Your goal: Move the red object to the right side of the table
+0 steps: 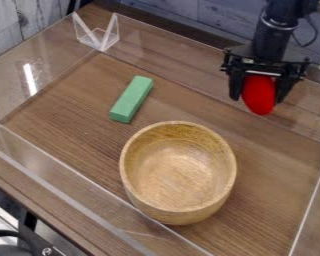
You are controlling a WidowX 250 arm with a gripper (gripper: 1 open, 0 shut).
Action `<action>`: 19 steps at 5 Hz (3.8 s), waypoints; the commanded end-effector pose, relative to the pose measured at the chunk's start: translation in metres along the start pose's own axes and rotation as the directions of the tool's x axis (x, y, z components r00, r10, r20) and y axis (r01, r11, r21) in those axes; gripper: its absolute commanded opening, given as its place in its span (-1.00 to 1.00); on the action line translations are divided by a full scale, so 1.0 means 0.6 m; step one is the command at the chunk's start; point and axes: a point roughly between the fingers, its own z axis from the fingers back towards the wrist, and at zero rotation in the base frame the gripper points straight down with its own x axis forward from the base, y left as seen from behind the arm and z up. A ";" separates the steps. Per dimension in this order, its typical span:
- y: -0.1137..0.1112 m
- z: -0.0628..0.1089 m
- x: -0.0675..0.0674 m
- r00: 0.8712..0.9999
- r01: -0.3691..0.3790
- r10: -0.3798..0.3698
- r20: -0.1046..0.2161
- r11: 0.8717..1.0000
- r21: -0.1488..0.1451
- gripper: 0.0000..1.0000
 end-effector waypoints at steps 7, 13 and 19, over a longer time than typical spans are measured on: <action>0.034 0.086 -0.025 0.984 0.178 -0.178 0.029 0.984 -0.009 1.00; 0.120 0.122 0.018 0.976 0.211 -0.209 0.070 0.977 -0.028 1.00; 0.270 0.103 0.097 0.992 -0.036 0.040 0.118 0.999 -0.038 -1.00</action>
